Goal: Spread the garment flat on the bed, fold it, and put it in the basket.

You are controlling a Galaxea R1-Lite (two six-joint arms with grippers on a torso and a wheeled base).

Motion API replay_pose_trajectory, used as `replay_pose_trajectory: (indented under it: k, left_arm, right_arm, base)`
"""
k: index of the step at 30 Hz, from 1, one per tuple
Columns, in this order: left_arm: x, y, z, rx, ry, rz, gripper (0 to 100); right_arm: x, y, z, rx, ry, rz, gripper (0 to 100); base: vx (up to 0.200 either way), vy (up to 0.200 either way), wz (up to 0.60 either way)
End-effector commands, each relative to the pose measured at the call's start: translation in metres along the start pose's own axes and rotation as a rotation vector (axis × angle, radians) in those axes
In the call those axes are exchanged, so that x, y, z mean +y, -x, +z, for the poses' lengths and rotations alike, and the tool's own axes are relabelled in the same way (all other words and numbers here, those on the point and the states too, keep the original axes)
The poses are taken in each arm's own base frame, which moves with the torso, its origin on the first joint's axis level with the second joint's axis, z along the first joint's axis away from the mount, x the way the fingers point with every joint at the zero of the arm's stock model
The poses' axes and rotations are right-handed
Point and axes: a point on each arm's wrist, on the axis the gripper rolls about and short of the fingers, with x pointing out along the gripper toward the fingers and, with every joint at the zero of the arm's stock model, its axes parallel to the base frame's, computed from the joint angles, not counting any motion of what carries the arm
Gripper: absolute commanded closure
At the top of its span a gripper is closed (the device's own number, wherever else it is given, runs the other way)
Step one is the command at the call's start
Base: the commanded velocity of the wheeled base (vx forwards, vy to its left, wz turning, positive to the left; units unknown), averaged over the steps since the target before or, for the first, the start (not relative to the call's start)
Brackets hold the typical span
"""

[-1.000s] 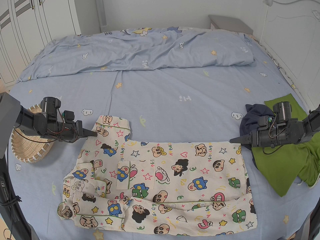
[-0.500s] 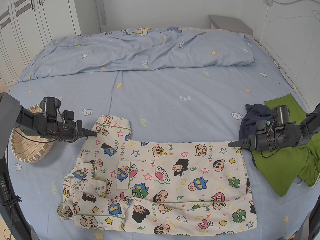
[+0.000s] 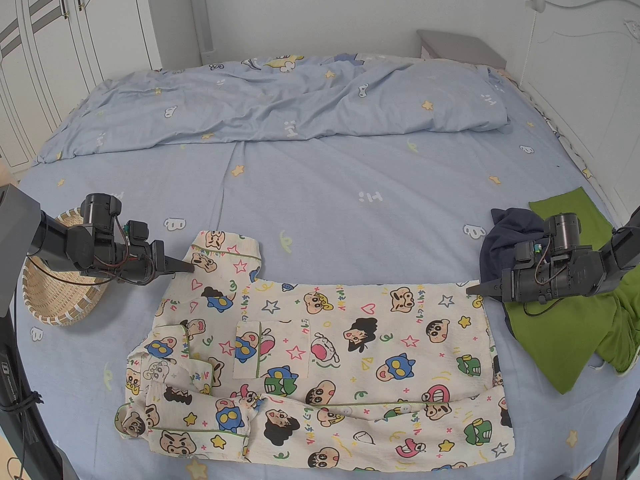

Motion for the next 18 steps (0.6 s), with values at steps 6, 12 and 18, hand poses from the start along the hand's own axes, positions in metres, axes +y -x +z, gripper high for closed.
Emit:
replay_pose_trajectory:
  k: [6, 12, 18]
  left_arm:
    - [0.0, 0.001, 0.0, -0.002, 0.0, 0.001, 100]
    - [-0.001, 0.002, 0.001, -0.005, 0.0, 0.0, 100]
    - [-0.021, 0.017, 0.0, -0.014, 0.006, -0.007, 100]
  right_arm:
    - [0.0, 0.0, 0.001, -0.003, 0.002, 0.002, 100]
    - [0.0, -0.001, 0.0, -0.002, 0.002, 0.004, 100]
    - [0.007, 0.006, -0.003, 0.0, 0.003, 0.017, 100]
  base:
    - [0.0, 0.0, 0.0]
    - [0.0, 0.0, 0.0]
    - [0.0, 0.0, 0.0]
